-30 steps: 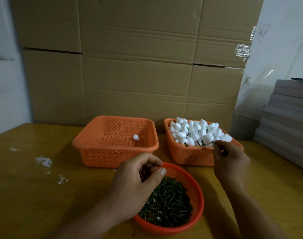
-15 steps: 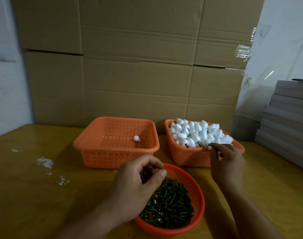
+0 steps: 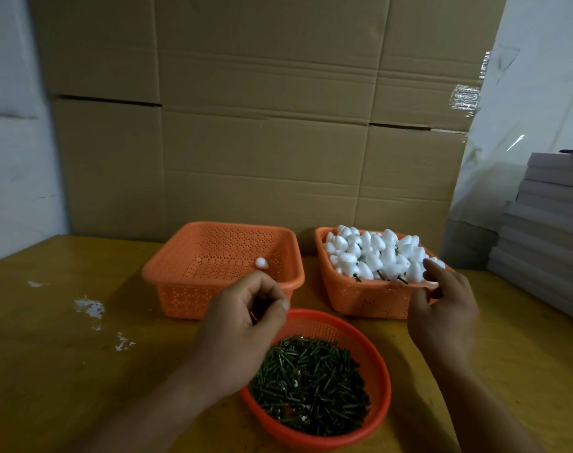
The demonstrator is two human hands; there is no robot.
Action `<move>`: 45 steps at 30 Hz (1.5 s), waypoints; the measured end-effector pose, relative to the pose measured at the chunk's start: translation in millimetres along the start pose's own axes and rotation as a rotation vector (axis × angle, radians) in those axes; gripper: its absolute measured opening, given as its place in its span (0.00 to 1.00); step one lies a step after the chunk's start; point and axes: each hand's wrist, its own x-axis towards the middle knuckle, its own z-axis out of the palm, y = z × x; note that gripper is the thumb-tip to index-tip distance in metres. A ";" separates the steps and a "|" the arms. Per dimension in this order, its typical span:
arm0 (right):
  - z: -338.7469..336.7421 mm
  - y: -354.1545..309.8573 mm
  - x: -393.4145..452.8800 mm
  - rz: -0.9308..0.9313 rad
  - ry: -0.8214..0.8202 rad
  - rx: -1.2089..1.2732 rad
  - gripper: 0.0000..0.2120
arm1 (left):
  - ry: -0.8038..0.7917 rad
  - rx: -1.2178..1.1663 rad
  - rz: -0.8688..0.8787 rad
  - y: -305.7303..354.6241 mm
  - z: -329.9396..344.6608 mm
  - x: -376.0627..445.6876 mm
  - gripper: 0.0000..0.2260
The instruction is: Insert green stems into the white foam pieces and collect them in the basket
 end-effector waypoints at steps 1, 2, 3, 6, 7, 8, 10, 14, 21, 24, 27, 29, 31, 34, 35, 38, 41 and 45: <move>-1.9 -2.9 0.3 0.010 0.020 0.027 0.23 | 0.024 0.000 -0.015 -0.4 -4.7 4.7 0.09; -3.5 -6.3 0.6 0.012 0.040 0.058 0.24 | 0.048 0.010 -0.030 -1.0 -10.2 11.4 0.09; -4.9 -10.2 0.6 0.007 0.053 0.084 0.25 | 0.067 0.038 -0.046 -2.0 -15.9 20.5 0.09; -7.4 -26.7 -4.3 -0.051 0.031 0.138 0.25 | 0.080 0.189 -0.100 -9.1 -33.4 61.3 0.09; -7.5 -32.9 -7.6 -0.082 0.020 0.158 0.24 | 0.053 0.242 -0.126 -12.8 -37.9 77.5 0.09; -7.5 -38.7 -11.3 -0.117 0.011 0.172 0.23 | 0.012 0.305 -0.152 -17.1 -41.1 93.6 0.08; -7.6 -48.6 -19.2 -0.189 -0.014 0.167 0.21 | -0.091 0.429 -0.211 -28.5 -43.3 123.1 0.07; -4.9 -57.2 -32.8 -0.253 -0.154 0.220 0.19 | -0.322 0.643 -0.275 -58.1 -36.8 164.3 0.04; -2.2 -64.3 -43.6 -0.320 -0.163 0.325 0.15 | -0.693 1.066 -0.282 -89.5 -22.4 199.8 0.25; -3.4 -67.4 -45.6 -0.343 -0.167 0.360 0.14 | -0.755 1.086 -0.306 -97.8 -15.0 206.2 0.27; -2.8 -69.6 -46.6 -0.352 -0.177 0.395 0.15 | -0.803 1.142 -0.335 -101.8 -8.6 210.4 0.28; -2.6 -69.7 -47.5 -0.361 -0.185 0.394 0.15 | -0.830 1.193 -0.365 -102.0 -5.5 212.4 0.29; -3.1 -70.1 -48.0 -0.368 -0.194 0.380 0.15 | -0.855 1.240 -0.374 -102.0 -2.3 214.8 0.28; -3.3 -70.8 -48.3 -0.366 -0.202 0.370 0.15 | -0.885 1.265 -0.364 -103.2 2.1 217.4 0.27; -3.2 -70.9 -48.3 -0.367 -0.202 0.369 0.14 | -0.889 1.264 -0.358 -104.7 3.4 218.5 0.27; -3.3 -71.0 -48.9 -0.375 -0.192 0.352 0.13 | -0.879 1.253 -0.354 -108.0 5.6 219.9 0.26; -3.8 -71.5 -50.0 -0.379 -0.197 0.347 0.13 | -0.847 1.221 -0.352 -112.5 6.8 220.1 0.24; -4.1 -71.6 -48.8 -0.380 -0.201 0.342 0.13 | -0.809 1.199 -0.329 -117.0 7.5 218.6 0.16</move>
